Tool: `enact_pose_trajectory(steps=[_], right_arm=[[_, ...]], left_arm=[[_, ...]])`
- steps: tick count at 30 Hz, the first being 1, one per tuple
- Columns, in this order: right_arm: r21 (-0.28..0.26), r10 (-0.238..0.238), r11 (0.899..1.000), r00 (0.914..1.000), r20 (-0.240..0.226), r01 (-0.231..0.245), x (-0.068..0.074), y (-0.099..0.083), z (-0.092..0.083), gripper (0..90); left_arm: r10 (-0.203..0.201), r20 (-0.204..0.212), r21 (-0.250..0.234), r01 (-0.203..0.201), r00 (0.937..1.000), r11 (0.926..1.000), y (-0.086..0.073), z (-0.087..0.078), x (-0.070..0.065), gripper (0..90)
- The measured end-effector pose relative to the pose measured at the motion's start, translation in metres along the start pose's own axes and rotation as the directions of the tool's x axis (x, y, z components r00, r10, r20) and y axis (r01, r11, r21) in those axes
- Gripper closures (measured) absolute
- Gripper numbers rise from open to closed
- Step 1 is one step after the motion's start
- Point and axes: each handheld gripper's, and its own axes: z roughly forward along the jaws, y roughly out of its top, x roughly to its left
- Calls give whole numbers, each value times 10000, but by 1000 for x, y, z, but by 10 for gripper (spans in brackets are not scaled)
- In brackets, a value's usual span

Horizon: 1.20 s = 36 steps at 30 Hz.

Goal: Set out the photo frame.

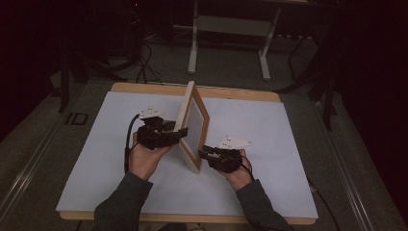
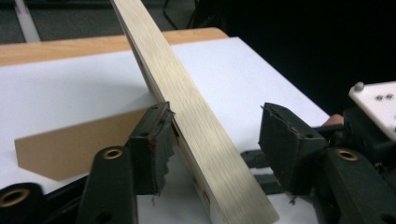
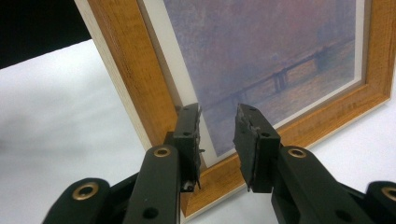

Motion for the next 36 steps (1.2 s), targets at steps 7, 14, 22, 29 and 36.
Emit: enact_pose_trajectory(steps=[7, 14, 22, 29, 36], right_arm=[[-79, 20, 10000, 10000, 61, -19, -2, 1, -1, 700], [-193, 166, 9997, 9995, 277, -160, -11, 3, -7, 698], [-332, 302, 9990, 9980, 547, -284, -22, 5, -15, 697], [-440, 429, 9982, 9963, 747, -397, -31, 6, -22, 695], [-515, 528, 9975, 9941, 951, -481, -38, 8, -26, 694]], left_arm=[[103, -237, 464, -92, 9997, 9989, -3, 7, -1, 494], [229, -394, 711, -200, 9990, 9973, -3, 9, -2, 518], [245, -282, 861, -219, 9993, 9960, -1, 12, 7, 573], [482, -97, 1054, -469, 9988, 9933, 3, 14, 14, 600], [742, -296, 1014, -708, 9968, 9923, 7, 12, 32, 663]])
